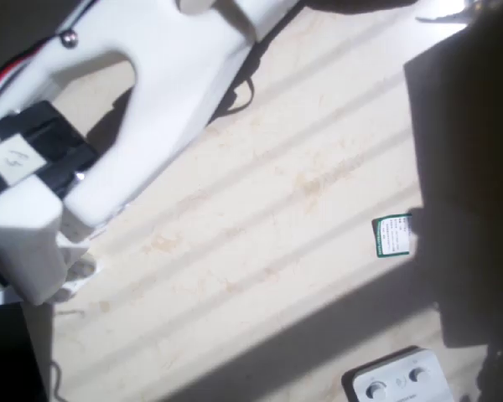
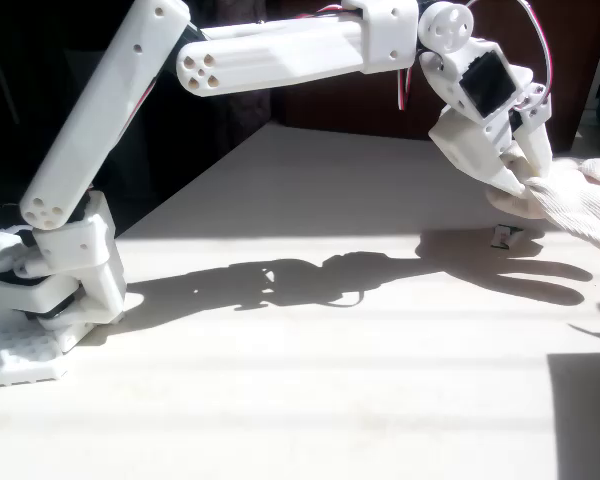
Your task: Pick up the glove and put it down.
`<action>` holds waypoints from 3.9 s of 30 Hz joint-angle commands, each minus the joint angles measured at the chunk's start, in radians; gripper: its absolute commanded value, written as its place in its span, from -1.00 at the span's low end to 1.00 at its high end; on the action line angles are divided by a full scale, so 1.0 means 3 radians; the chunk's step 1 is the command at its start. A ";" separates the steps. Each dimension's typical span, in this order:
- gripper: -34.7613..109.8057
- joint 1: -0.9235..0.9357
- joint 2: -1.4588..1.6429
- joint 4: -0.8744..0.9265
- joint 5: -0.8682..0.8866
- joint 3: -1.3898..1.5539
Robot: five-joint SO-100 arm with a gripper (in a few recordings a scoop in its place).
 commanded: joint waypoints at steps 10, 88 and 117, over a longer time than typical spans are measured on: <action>-0.52 0.1191 0.0808 0.0849 -0.0332 -0.0107; -0.25 0.1212 0.1329 0.1283 -0.0496 0.0419; -0.53 0.1110 0.0701 0.0777 -0.0307 0.0460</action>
